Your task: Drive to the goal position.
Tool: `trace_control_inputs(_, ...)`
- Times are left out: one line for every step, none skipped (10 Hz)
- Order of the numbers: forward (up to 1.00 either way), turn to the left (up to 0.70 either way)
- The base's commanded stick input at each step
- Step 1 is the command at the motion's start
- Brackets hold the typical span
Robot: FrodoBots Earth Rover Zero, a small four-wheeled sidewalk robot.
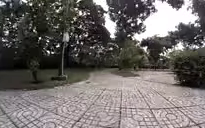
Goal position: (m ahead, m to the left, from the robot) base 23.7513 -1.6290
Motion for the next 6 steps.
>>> trace_control_inputs(1.00, 0.00)
trace_control_inputs(1.00, 0.00)
trace_control_inputs(1.00, 0.00)
trace_control_inputs(1.00, 0.00)
trace_control_inputs(1.00, 0.00)
trace_control_inputs(1.00, 0.00)
